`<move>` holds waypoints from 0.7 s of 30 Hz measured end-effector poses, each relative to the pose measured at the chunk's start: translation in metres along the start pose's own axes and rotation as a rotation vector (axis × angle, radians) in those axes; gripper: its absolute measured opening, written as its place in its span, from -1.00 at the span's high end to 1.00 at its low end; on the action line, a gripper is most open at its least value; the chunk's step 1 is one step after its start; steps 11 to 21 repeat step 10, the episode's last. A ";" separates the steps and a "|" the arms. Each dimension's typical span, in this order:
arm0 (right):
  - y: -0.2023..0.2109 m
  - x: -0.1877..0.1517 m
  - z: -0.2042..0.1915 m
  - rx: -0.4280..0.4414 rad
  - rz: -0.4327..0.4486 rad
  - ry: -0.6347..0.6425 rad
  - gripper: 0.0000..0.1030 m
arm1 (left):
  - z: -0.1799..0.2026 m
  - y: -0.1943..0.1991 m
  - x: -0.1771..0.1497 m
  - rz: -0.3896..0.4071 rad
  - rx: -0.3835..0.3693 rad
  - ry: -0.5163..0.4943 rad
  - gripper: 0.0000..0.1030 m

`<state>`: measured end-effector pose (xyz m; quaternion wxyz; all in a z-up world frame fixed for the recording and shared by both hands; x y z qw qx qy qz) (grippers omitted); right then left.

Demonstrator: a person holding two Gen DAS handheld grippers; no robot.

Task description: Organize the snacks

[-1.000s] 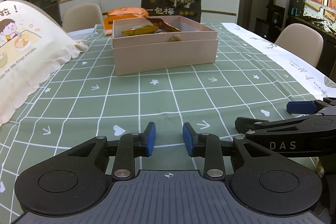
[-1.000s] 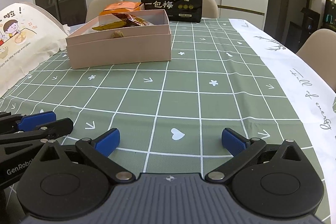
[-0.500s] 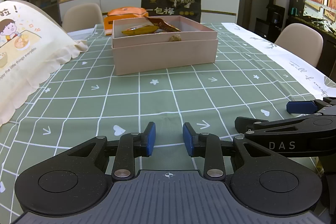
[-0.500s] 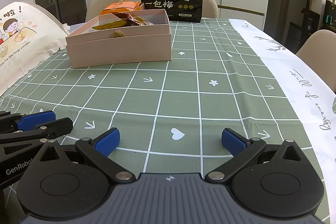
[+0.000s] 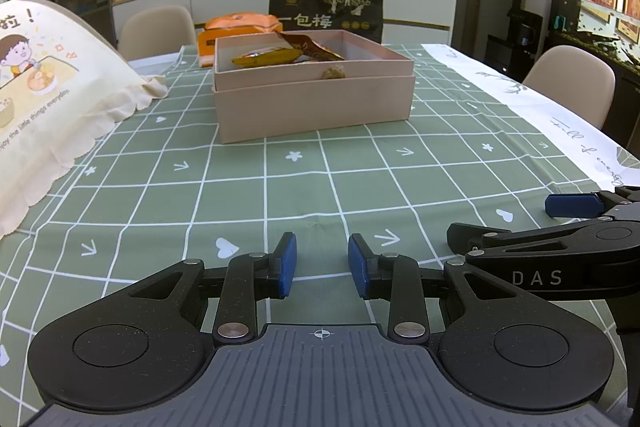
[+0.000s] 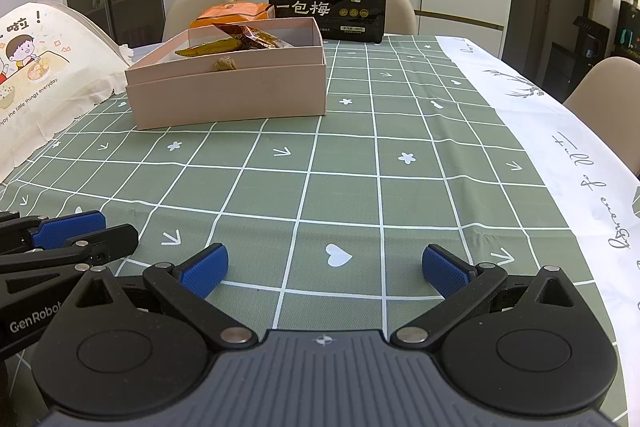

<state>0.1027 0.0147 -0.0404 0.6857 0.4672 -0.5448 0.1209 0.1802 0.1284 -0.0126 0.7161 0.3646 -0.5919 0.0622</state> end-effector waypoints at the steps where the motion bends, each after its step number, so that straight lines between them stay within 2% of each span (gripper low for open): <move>1: 0.000 0.000 0.000 0.000 0.000 0.000 -1.00 | 0.000 0.000 0.000 0.000 0.000 0.000 0.34; 21: 0.000 0.000 0.000 0.000 0.000 0.000 -1.00 | 0.000 0.000 0.000 0.001 -0.005 0.018 0.35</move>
Point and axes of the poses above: each gripper's, at about its wrist camera, not at the fingertips, and y roughly against the way its jaws point, z to its right, x to its top, the point moved 7 cm from there along -y, roughly the way its jaws point, and after that the axes turned 10 degrees about z, right-handed, at the moved point
